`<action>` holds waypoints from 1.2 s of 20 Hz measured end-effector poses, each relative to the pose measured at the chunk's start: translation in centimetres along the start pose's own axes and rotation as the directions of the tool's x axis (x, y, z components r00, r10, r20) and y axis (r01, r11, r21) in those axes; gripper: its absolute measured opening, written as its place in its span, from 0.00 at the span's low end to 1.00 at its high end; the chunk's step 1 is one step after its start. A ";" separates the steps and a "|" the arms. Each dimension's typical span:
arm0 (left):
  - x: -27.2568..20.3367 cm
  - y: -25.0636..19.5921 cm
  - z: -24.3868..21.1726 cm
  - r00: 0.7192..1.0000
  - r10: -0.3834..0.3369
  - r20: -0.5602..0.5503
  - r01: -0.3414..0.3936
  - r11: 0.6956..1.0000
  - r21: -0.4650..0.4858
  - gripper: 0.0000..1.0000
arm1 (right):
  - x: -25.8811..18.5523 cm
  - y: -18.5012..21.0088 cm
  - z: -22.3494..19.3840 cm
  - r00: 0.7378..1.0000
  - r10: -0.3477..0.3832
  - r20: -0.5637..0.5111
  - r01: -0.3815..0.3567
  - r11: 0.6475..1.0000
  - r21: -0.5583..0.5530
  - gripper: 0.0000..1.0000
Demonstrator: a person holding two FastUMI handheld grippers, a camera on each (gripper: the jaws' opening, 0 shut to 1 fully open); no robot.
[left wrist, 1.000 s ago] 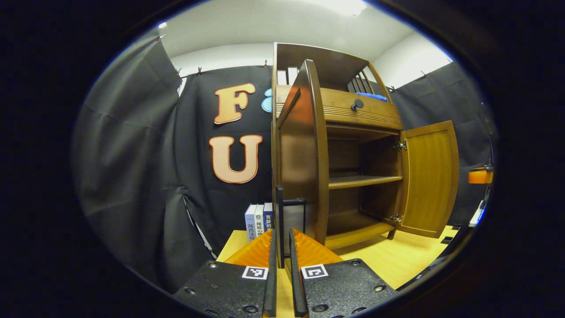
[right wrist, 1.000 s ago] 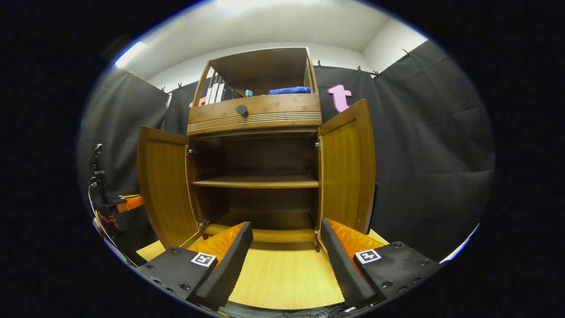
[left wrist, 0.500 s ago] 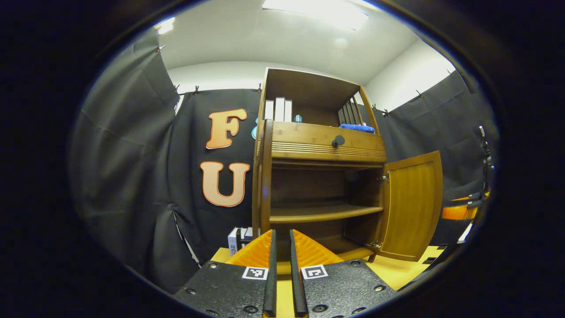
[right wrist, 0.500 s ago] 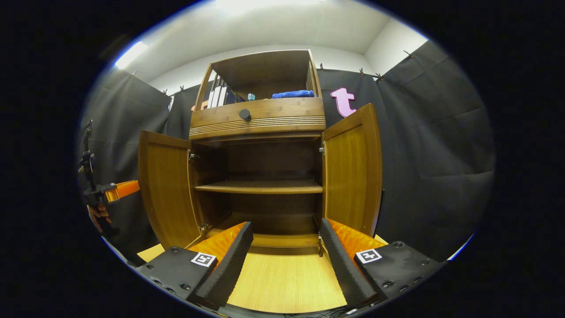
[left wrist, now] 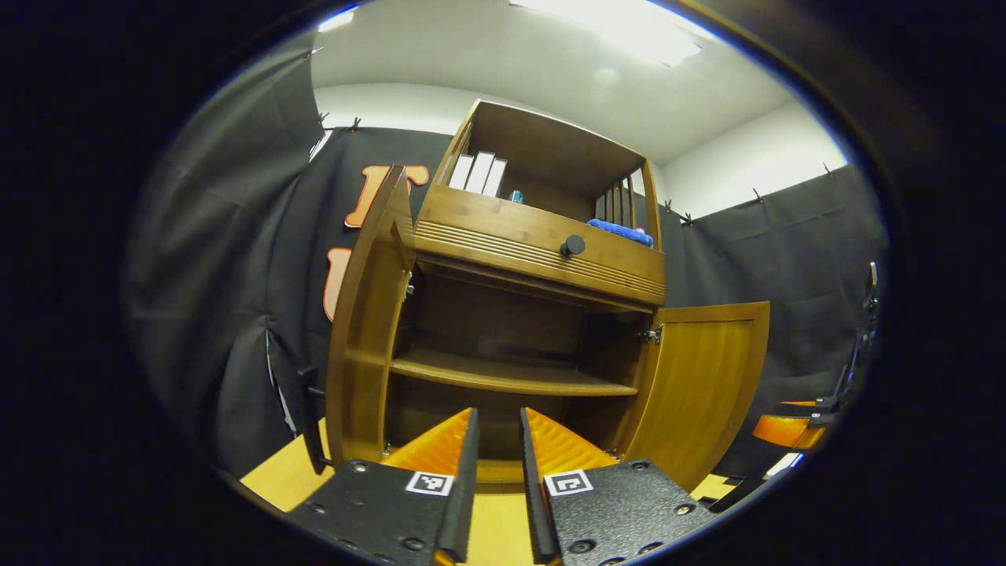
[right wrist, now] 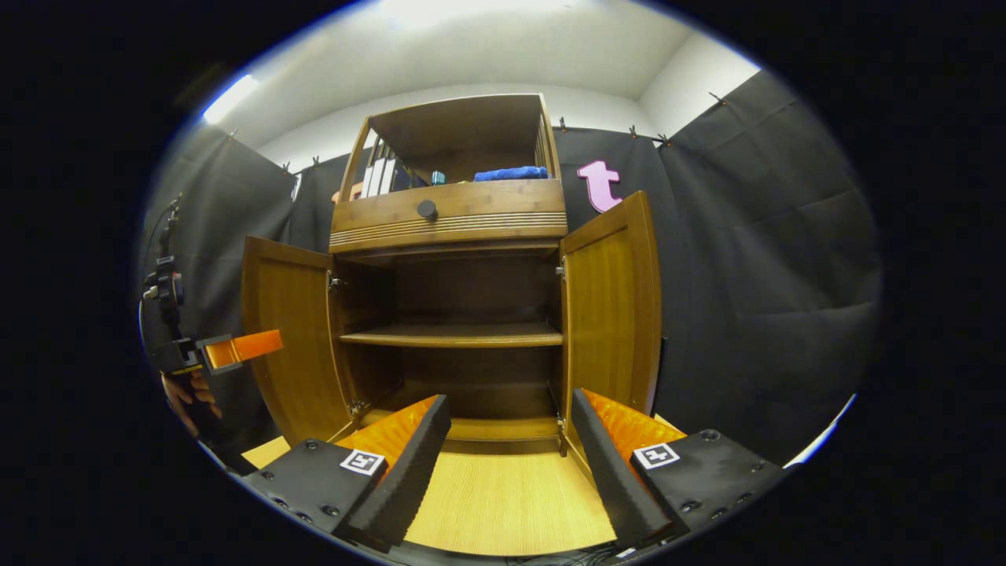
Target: Open the right door of the double-door shoe cabinet with the right hand, and open the left door with the left hand.
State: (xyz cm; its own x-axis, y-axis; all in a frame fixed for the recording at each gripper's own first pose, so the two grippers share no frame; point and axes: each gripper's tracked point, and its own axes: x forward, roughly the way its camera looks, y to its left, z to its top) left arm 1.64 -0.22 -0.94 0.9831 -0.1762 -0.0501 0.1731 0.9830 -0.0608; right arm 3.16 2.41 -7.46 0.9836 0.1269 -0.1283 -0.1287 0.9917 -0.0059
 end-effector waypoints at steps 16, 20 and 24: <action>-0.5 -0.9 -1.3 0.999 0.034 0.001 -0.034 0.994 0.105 0.92 | -0.9 0.0 0.6 1.000 -0.008 0.013 0.008 1.000 -0.009 0.94; -0.7 -1.0 -1.2 0.999 0.039 0.005 -0.039 0.993 0.109 0.92 | -1.0 0.4 0.6 1.000 0.003 0.012 -0.003 1.000 -0.010 0.94; -0.6 -1.4 -1.1 0.999 0.048 0.011 -0.049 0.990 0.134 0.92 | -1.1 0.1 0.9 1.000 0.004 0.021 -0.004 1.000 -0.015 0.94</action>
State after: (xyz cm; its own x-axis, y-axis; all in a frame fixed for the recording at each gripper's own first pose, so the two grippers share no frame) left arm 0.71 -1.56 -1.94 0.9908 -0.1285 -0.0419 0.1314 0.9884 0.0758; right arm 2.16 2.44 -6.42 0.9855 0.1316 -0.1073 -0.1345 0.9907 -0.0205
